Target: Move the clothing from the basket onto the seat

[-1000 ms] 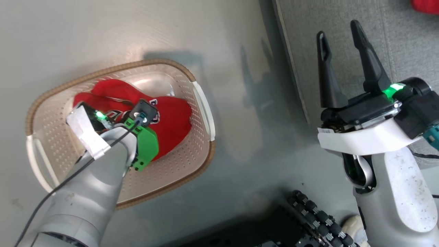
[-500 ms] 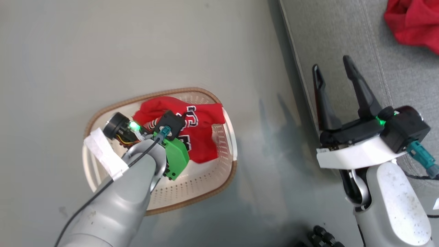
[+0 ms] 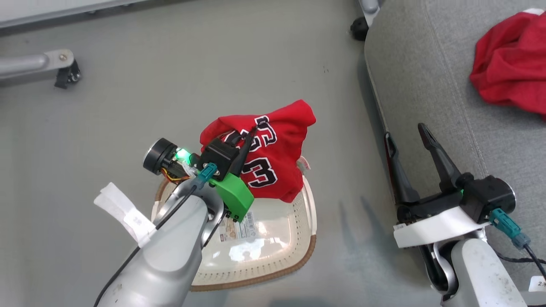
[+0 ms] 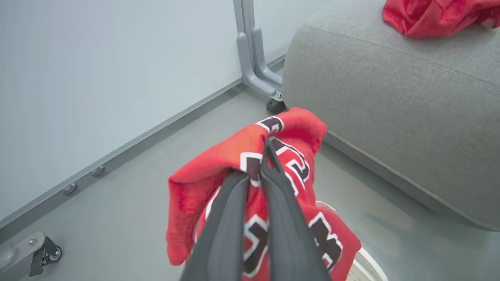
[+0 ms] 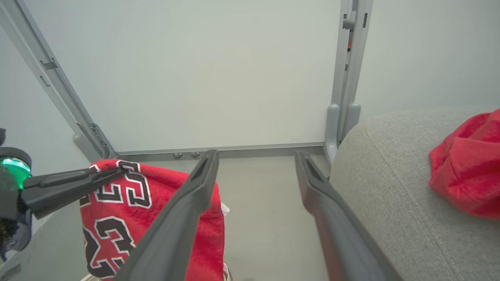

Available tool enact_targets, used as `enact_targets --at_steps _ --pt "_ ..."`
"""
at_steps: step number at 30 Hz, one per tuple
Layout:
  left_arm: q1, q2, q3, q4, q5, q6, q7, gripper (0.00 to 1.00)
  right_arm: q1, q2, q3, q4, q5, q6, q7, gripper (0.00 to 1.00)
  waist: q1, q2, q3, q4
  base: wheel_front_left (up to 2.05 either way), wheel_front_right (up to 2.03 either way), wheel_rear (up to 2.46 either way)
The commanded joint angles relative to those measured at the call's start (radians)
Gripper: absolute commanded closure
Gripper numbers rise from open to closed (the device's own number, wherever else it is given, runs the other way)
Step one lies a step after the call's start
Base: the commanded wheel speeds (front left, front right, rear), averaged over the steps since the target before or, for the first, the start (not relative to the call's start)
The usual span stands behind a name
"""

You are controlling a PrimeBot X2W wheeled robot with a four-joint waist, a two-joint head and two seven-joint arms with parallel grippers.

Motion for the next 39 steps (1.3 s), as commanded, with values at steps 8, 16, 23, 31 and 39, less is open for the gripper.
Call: enact_targets --at_steps 8,16,23,31,39 --pt "0.032 0.005 0.034 -0.195 -0.015 -0.003 -0.004 1.00 0.064 -0.003 0.015 0.019 0.014 -0.001 -0.002 0.00 0.0001 0.0099 -0.173 0.030 0.00 0.00 0.00" --pt "0.040 0.001 0.012 -0.330 -0.019 -0.007 -0.004 1.00 0.095 -0.003 0.024 0.021 0.022 -0.001 -0.002 0.00 0.0001 0.0099 -0.221 0.024 0.00 0.00 0.00" --pt "0.043 -0.002 -0.007 -0.372 -0.023 -0.007 -0.004 1.00 0.111 -0.003 0.031 0.005 0.027 -0.001 -0.002 0.00 0.0001 0.0099 -0.236 0.025 0.00 0.00 0.00" --pt "0.046 -0.002 -0.017 -0.368 -0.027 -0.009 -0.004 1.00 0.067 -0.003 0.116 -0.040 0.012 -0.001 -0.002 0.00 0.0001 0.0099 -0.233 0.027 0.00 0.00 0.00" --pt "0.020 -0.004 -0.027 -0.366 -0.031 -0.009 -0.004 1.00 -0.037 -0.005 0.218 -0.002 -0.016 -0.001 -0.002 0.00 0.0001 0.0099 -0.224 0.035 0.00 0.00 0.00"
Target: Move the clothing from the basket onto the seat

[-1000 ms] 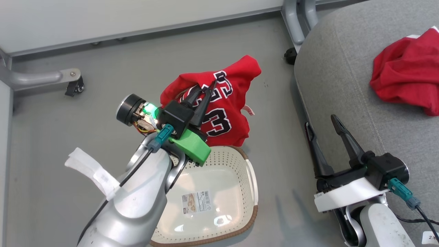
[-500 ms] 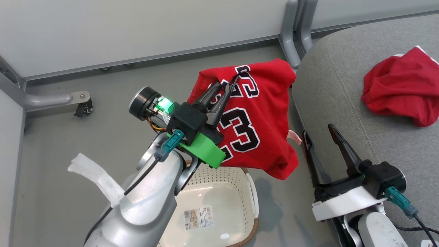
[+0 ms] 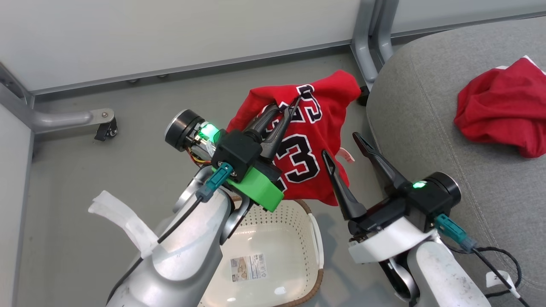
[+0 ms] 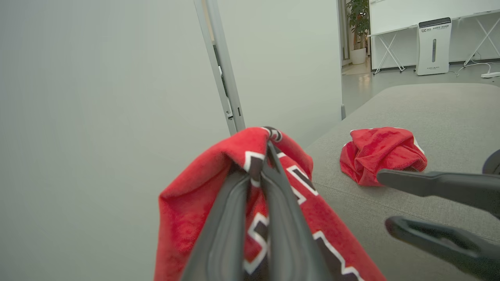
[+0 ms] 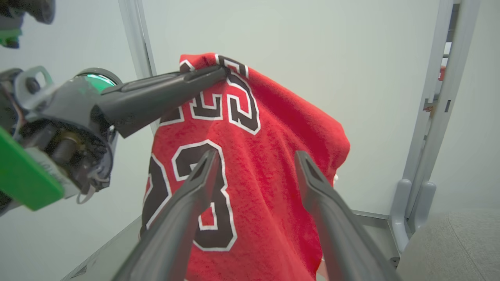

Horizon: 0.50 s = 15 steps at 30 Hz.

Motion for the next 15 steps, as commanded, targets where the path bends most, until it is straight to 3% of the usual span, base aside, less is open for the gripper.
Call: enact_targets --at_steps 1,15 --pt "-0.014 0.000 -0.003 -0.003 -0.001 -0.004 -0.004 1.00 -0.020 -0.005 0.011 0.019 -0.016 -0.001 -0.002 0.00 0.0001 0.0098 0.004 0.003 0.00 0.00 0.00" --pt "0.001 -0.006 -0.109 -0.088 -0.034 -0.004 -0.004 1.00 -0.135 -0.003 0.041 0.181 -0.001 -0.001 -0.002 0.00 0.0001 0.0098 0.040 0.030 0.00 0.00 0.00"
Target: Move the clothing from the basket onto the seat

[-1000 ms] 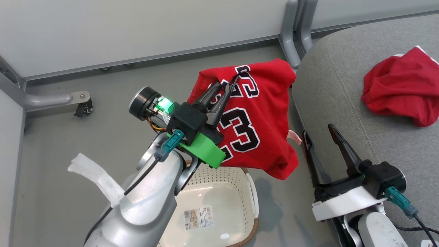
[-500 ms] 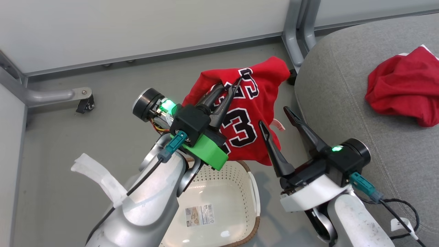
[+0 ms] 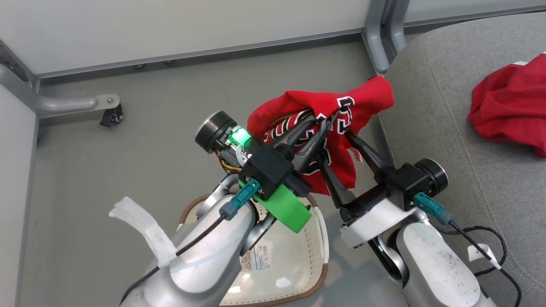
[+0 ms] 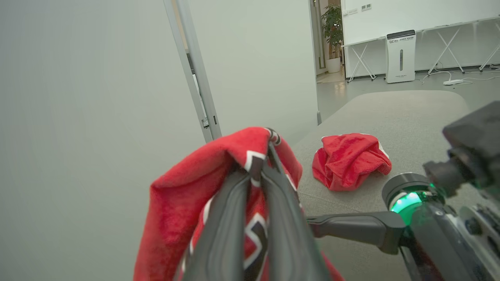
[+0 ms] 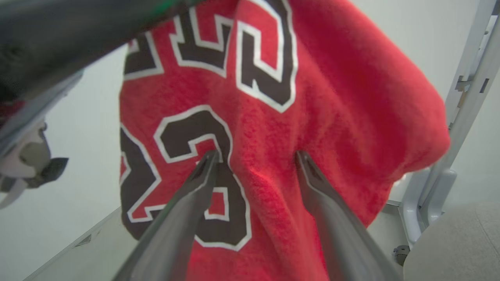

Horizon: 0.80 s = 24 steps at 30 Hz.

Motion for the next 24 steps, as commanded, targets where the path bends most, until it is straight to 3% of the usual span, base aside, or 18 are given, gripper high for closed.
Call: enact_targets --at_steps 1,13,14,15,16,24 --pt "0.008 -0.002 -0.014 -0.012 -0.015 0.000 -0.004 1.00 -0.017 -0.003 0.004 0.011 0.012 -0.001 -0.002 0.00 0.0001 0.0099 0.003 0.005 0.00 0.00 0.00" --pt "-0.026 -0.002 -0.110 -0.056 -0.073 0.039 -0.004 1.00 -0.049 -0.003 0.007 0.026 0.049 -0.001 -0.002 0.00 0.0001 0.0099 -0.005 0.030 0.00 0.00 0.00" --pt "-0.027 -0.002 -0.114 -0.058 -0.076 0.042 -0.004 1.00 -0.050 -0.003 0.006 0.028 0.052 -0.001 -0.002 0.50 0.0001 0.0099 -0.005 0.031 0.00 0.00 0.00" --pt "-0.027 -0.002 -0.118 -0.060 -0.078 0.043 -0.004 1.00 -0.052 -0.003 0.004 0.028 0.056 -0.001 -0.002 0.85 0.0001 0.0099 -0.005 0.034 0.00 0.00 0.00" --pt "-0.029 -0.002 -0.121 -0.062 -0.081 0.045 -0.004 1.00 -0.053 -0.003 0.001 0.026 0.061 -0.001 -0.002 1.00 0.0001 0.0099 -0.005 0.035 0.00 0.00 0.00" --pt "-0.022 -0.001 -0.104 -0.038 -0.083 0.057 -0.002 1.00 -0.034 -0.003 0.005 0.018 0.075 -0.001 -0.002 1.00 0.0001 0.0099 -0.012 0.038 0.00 0.00 0.00"
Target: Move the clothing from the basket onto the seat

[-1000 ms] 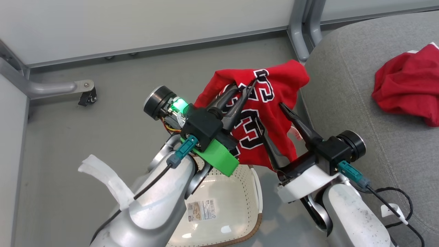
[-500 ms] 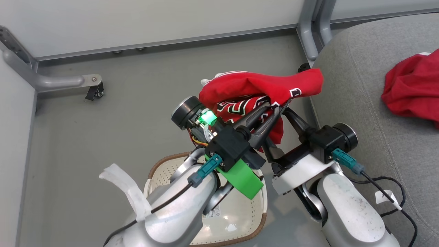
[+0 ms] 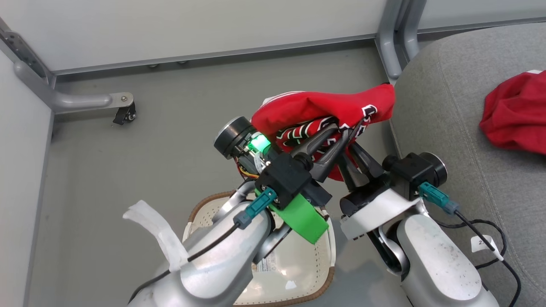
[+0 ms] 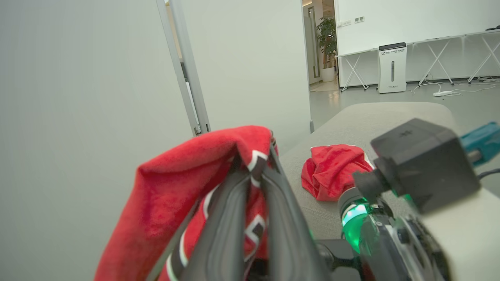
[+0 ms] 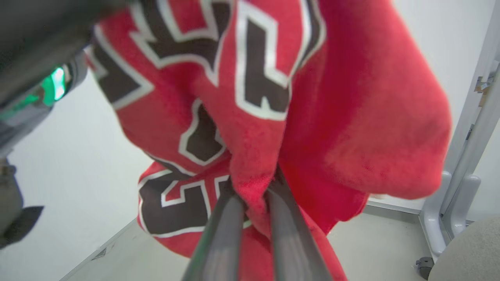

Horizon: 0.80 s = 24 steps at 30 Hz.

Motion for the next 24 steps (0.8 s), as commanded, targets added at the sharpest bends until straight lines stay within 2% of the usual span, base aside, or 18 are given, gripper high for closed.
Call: enact_targets --at_steps 1,13,14,15,16,24 --pt "0.000 0.000 0.014 0.009 -0.007 0.006 0.000 1.00 0.017 -0.003 0.001 -0.015 0.009 -0.001 -0.002 1.00 0.0000 0.0099 -0.004 -0.002 0.00 0.00 0.00" --pt "0.054 0.009 0.066 0.049 0.015 -0.011 0.000 1.00 0.062 -0.003 -0.018 -0.047 0.009 -0.001 -0.002 1.00 0.0000 0.0099 -0.020 -0.019 0.00 0.00 0.00" --pt "0.056 0.008 0.067 0.050 0.020 -0.011 0.000 0.85 0.062 -0.003 -0.019 -0.046 0.009 -0.001 -0.002 1.00 0.0000 0.0099 -0.021 -0.020 0.00 0.00 0.00" --pt "0.058 0.008 0.068 0.050 0.022 -0.010 0.000 0.15 0.063 -0.003 -0.021 -0.046 0.010 -0.001 -0.002 1.00 0.0000 0.0099 -0.022 -0.020 0.00 0.00 0.00" --pt "0.063 0.007 0.069 0.049 0.025 -0.010 0.000 0.00 0.064 -0.003 -0.024 -0.044 0.010 -0.001 -0.002 1.00 0.0000 0.0099 -0.023 -0.019 0.00 0.00 0.00" --pt "0.091 0.003 0.073 0.041 0.044 -0.014 0.000 0.00 0.064 -0.003 -0.085 -0.036 0.018 -0.001 -0.002 1.00 0.0000 0.0099 -0.027 -0.019 0.00 0.00 0.00"
